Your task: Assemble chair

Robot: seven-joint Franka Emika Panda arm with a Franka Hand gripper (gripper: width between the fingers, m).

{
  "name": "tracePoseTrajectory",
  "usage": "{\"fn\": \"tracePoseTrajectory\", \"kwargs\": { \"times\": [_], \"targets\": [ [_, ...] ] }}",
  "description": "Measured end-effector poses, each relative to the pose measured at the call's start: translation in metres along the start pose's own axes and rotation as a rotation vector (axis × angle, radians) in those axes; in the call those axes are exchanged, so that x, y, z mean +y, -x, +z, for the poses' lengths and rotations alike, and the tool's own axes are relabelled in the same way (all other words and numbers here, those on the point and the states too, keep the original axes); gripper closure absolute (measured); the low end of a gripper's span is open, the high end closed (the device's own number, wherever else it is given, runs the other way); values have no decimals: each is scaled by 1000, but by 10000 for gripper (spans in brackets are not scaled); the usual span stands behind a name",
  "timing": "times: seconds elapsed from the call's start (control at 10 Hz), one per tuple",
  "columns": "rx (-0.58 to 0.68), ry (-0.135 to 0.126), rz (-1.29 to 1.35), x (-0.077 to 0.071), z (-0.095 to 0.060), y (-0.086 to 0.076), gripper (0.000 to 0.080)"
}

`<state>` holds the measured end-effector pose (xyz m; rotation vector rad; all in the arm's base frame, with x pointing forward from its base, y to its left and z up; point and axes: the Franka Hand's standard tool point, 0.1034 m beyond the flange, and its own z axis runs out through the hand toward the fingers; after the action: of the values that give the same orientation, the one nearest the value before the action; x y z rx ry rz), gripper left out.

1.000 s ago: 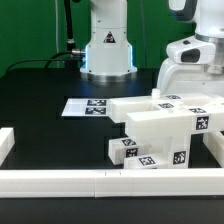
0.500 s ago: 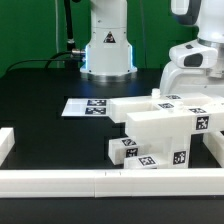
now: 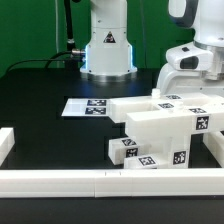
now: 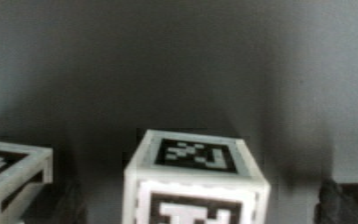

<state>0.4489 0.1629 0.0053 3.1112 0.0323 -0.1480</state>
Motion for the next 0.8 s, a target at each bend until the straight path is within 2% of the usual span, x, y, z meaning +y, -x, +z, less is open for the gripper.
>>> {"fn": "tracePoseTrajectory", "kwargs": {
  "times": [0.5,0.7,0.8],
  "targets": [
    [-2,1,1,1,0,0,165],
    [-2,1,1,1,0,0,537],
    [-2,1,1,1,0,0,537]
  ]
}}
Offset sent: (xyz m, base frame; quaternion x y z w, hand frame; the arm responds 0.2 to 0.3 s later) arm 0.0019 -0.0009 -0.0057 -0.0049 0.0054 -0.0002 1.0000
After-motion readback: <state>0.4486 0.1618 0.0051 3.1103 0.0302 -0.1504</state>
